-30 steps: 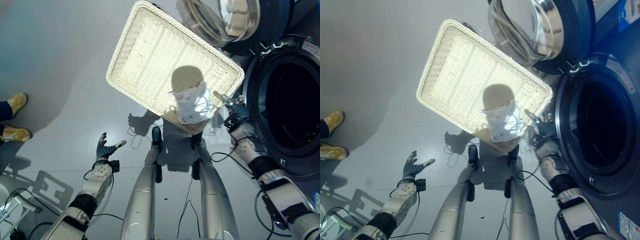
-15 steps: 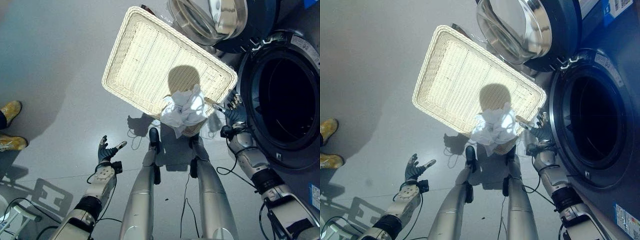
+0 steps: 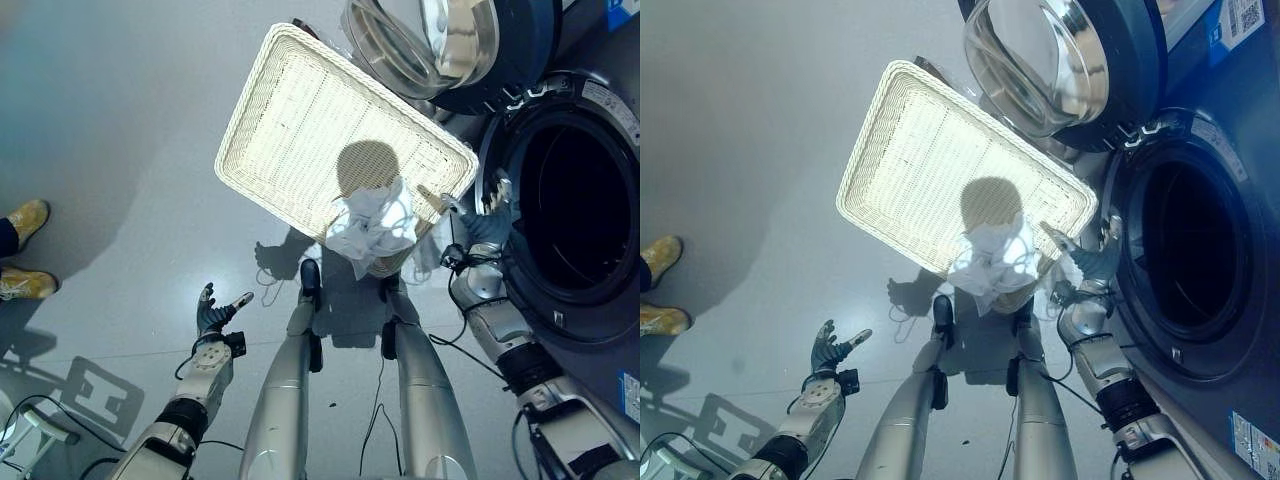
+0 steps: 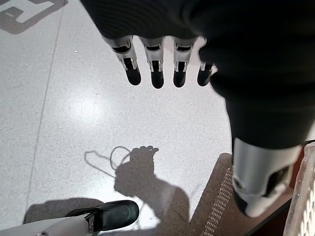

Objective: Put the clothes into the washing machine.

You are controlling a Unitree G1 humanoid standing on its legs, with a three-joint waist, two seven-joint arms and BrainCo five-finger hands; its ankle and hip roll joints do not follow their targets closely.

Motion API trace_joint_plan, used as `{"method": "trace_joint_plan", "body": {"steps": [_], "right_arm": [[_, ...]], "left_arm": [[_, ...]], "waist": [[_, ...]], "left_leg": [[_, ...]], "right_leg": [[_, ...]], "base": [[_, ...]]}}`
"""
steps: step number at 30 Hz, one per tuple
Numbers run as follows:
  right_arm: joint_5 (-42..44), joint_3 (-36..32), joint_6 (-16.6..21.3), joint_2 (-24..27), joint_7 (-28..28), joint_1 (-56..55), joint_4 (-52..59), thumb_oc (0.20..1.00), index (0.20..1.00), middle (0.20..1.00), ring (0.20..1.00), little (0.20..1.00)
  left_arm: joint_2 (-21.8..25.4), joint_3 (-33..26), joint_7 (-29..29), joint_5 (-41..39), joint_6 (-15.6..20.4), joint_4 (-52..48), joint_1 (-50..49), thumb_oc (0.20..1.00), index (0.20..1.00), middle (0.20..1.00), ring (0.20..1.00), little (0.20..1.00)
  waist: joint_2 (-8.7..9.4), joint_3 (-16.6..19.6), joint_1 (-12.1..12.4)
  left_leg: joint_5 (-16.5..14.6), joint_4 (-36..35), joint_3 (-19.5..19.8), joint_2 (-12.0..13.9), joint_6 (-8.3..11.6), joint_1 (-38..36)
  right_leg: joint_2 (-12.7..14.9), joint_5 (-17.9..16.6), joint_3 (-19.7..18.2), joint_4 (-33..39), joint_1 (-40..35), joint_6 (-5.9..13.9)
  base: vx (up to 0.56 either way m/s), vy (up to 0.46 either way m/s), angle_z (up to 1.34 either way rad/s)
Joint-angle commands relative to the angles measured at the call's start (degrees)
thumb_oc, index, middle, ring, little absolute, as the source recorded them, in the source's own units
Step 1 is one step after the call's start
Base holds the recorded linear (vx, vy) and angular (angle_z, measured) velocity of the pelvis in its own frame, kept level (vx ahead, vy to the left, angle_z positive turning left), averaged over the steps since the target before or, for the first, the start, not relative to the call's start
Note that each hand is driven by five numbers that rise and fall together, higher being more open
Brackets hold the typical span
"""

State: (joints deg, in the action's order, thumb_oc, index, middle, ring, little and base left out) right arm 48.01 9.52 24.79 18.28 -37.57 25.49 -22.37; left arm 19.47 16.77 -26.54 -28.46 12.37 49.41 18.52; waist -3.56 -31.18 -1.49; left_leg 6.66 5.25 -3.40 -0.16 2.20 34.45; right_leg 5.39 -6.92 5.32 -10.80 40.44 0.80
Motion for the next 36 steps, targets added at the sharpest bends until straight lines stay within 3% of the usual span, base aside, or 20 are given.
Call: {"method": "trace_joint_plan", "body": {"steps": [1, 2, 3, 4, 5, 6, 8, 9, 10, 11, 19, 26, 29, 31, 34, 36], "right_arm": [[19.4, -3.2, 13.1, -0.5, 3.3, -4.7, 1.8, 1.0, 1.0, 1.0, 1.0, 1.0], [19.4, -3.2, 13.1, -0.5, 3.3, -4.7, 1.8, 1.0, 1.0, 1.0, 1.0, 1.0], [12.5, -4.7, 18.0, -1.2, -3.9, -5.0, 2.8, 1.0, 1.0, 1.0, 1.0, 1.0], [-7.4, -5.1, 17.4, -0.7, -15.8, -3.7, 6.5, 1.0, 1.0, 1.0, 1.0, 1.0], [-12.2, -4.8, 16.4, -0.3, -17.9, -3.3, 7.5, 1.0, 1.0, 1.0, 1.0, 1.0], [-25.1, -3.8, 13.5, 0.6, -21.1, -2.6, 9.8, 1.0, 1.0, 1.0, 1.0, 1.0], [-33.0, -2.8, 11.8, 1.3, -23.0, -2.4, 11.7, 1.0, 1.0, 1.0, 1.0, 1.0], [-46.9, 0.0, 6.6, 3.6, -23.2, -1.7, 16.0, 1.0, 1.0, 1.0, 1.0, 1.0], [-49.2, 0.6, 6.1, 4.1, -23.0, -1.7, 16.7, 1.0, 1.0, 1.0, 1.0, 1.0], [-56.8, 2.4, 4.7, 5.7, -20.2, -1.6, 18.0, 1.0, 1.0, 1.0, 1.0, 1.0], [-68.4, 11.6, 3.5, 15.7, -6.1, -0.2, 19.0, 1.0, 1.0, 1.0, 1.0, 1.0], [-70.5, 23.5, -4.0, 21.0, 0.8, 4.4, 11.1, 1.0, 1.0, 1.0, 1.0, 1.0], [-70.9, 27.3, -6.5, 21.7, 1.6, 6.3, 6.6, 1.0, 1.0, 1.0, 1.0, 1.0], [-71.2, 29.3, -10.1, 21.8, 3.5, 7.6, 3.3, 1.0, 1.0, 1.0, 1.0, 1.0], [-71.2, 30.5, -11.4, 21.8, 3.4, 8.5, 1.4, 1.0, 1.0, 1.0, 1.0, 1.0], [-71.3, 31.7, -16.8, 21.0, 4.6, 11.0, -2.9, 1.0, 1.0, 1.0, 1.0, 1.0]], "left_arm": [[-1.7, -0.8, -0.3, -1.7, 2.6, 2.0, -1.7, 1.0, 1.0, 1.0, 1.0, 1.0], [-1.7, -0.8, -0.3, -1.7, 2.6, 2.0, -1.7, 1.0, 1.0, 1.0, 1.0, 1.0], [-1.9, 0.1, -1.1, -2.1, 2.2, 1.2, -2.0, 1.0, 1.0, 1.0, 1.0, 1.0], [-2.6, 0.7, -1.9, -2.3, 2.0, 0.7, -2.0, 1.0, 1.0, 1.0, 1.0, 1.0], [-2.8, 0.8, -2.1, -2.2, 1.9, 0.5, -2.0, 1.0, 1.0, 1.0, 1.0, 1.0], [-3.4, 1.1, -2.5, -2.1, 2.0, 0.2, -2.2, 1.0, 1.0, 1.0, 1.0, 1.0], [-3.8, 1.1, -2.5, -1.9, 2.1, 0.0, -2.3, 1.0, 1.0, 1.0, 1.0, 1.0], [-4.6, 0.8, -2.6, -1.5, 2.1, -0.6, -2.6, 1.0, 1.0, 1.0, 1.0, 1.0], [-4.7, 0.6, -2.5, -1.3, 2.1, -0.7, -2.7, 1.0, 1.0, 1.0, 1.0, 1.0], [-4.9, -0.1, -1.7, -0.9, 2.3, -0.6, -3.0, 1.0, 1.0, 1.0, 1.0, 1.0], [-3.2, -2.2, 1.9, -0.3, 2.2, 2.1, -2.1, 1.0, 1.0, 1.0, 1.0, 1.0], [-0.1, -0.9, 5.4, -1.9, 2.4, 7.5, 2.0, 1.0, 1.0, 1.0, 1.0, 1.0], [1.0, 0.1, 6.4, -2.5, 2.0, 9.4, 4.2, 1.0, 1.0, 1.0, 1.0, 1.0], [1.9, 0.8, 6.8, -3.0, 1.0, 10.0, 5.7, 1.0, 1.0, 1.0, 1.0, 1.0], [2.4, 1.0, 7.3, -2.9, 0.5, 10.2, 6.4, 1.0, 1.0, 1.0, 1.0, 1.0], [3.0, 1.8, 7.4, -3.4, -0.6, 10.0, 7.6, 1.0, 1.0, 1.0, 1.0, 1.0]], "waist": [[-2.91, 1.4, -2.0], [-2.91, 1.4, -2.0], [-2.89, 1.4, -2.1], [-3.2, 1.4, -2.3], [-3.33, 1.4, -2.3], [-3.61, 1.4, -2.5], [-3.81, 1.4, -2.6], [-4.18, 1.4, -2.9], [-4.22, 1.4, -3.0], [-4.33, 1.4, -3.2], [-2.95, 1.4, -3.4], [-1.35, 1.4, -2.1], [-0.99, 1.4, -1.4], [-0.89, 1.4, -0.9], [-0.9, 1.4, -0.4], [-0.95, 1.4, 0.4]], "left_leg": [[-1.9, 1.3, -3.4, -3.4, -0.54, 0.6], [-1.9, 1.3, -3.4, -3.4, -0.54, 0.6], [-2.2, 1.4, -3.5, -3.7, -0.98, 0.4], [-2.1, 1.2, -3.9, -4.0, -1.43, 0.1], [-2.1, 1.1, -4.0, -4.1, -1.5, 0.1], [-1.9, 0.8, -4.2, -4.2, -1.64, 0.1], [-1.9, 0.6, -4.2, -4.4, -1.72, 0.1], [-1.8, 0.1, -4.2, -4.8, -1.82, -0.1], [-1.8, 0.1, -4.3, -4.9, -1.8, 0.0], [-1.8, -0.2, -4.3, -5.0, -1.79, -0.2], [-2.2, -0.6, -3.5, -5.6, -1.62, -0.4], [-1.5, -2.1, -2.2, -5.3, -1.28, -0.7], [-1.3, -2.3, -1.5, -5.3, -1.25, -0.7], [-1.1, -2.4, -1.0, -5.4, -1.19, -0.5], [-0.9, -2.6, -0.8, -5.4, -1.17, -0.5], [-0.6, -2.7, -0.2, -5.5, -0.92, 0.0]], "right_leg": [[-3.5, 7.1, 0.9, -4.1, -1.4, 2.26], [-3.5, 7.1, 0.9, -4.1, -1.4, 2.26], [-3.1, 6.4, 1.0, -3.5, -1.7, 2.59], [-2.9, 5.4, 0.5, -2.9, -1.7, 2.93], [-2.9, 5.3, 0.3, -2.8, -1.6, 2.98], [-3.0, 4.9, -0.3, -2.6, -1.4, 3.11], [-2.9, 4.7, -0.6, -2.4, -1.3, 3.24], [-3.0, 4.3, -1.5, -1.7, -1.2, 3.49], [-3.0, 4.3, -1.6, -1.6, -1.1, 3.56], [-3.0, 4.0, -2.2, -1.1, -1.1, 3.72], [-3.1, 3.3, -3.3, 0.9, -1.9, 4.67], [-2.7, 3.1, -1.7, 2.0, -2.9, 5.29], [-2.4, 3.0, -0.7, 2.2, -3.3, 5.42], [-2.1, 3.0, 0.1, 2.1, -3.2, 5.52], [-1.8, 2.9, 0.7, 2.2, -3.3, 5.57], [-1.4, 2.7, 1.7, 2.1, -3.0, 5.75]], "base": [[0.0, 0.0, 0.0], [-0.01, 0.047, -0.02], [-0.02, 0.14, -0.06], [-0.02, 0.165, -0.07], [-0.02, 0.185, -0.06], [-0.02, 0.109, -0.04], [-0.02, 0.112, -0.06], [-0.02, 0.12, -0.07], [-0.03, 0.161, -0.08], [-0.02, 0.087, -0.04], [-0.04, 0.01, -0.01], [-0.05, -0.068, 0.07], [-0.03, -0.078, 0.2], [-0.02, -0.07, 0.17], [-0.01, -0.046, 0.18], [-0.02, -0.068, 0.22]]}}
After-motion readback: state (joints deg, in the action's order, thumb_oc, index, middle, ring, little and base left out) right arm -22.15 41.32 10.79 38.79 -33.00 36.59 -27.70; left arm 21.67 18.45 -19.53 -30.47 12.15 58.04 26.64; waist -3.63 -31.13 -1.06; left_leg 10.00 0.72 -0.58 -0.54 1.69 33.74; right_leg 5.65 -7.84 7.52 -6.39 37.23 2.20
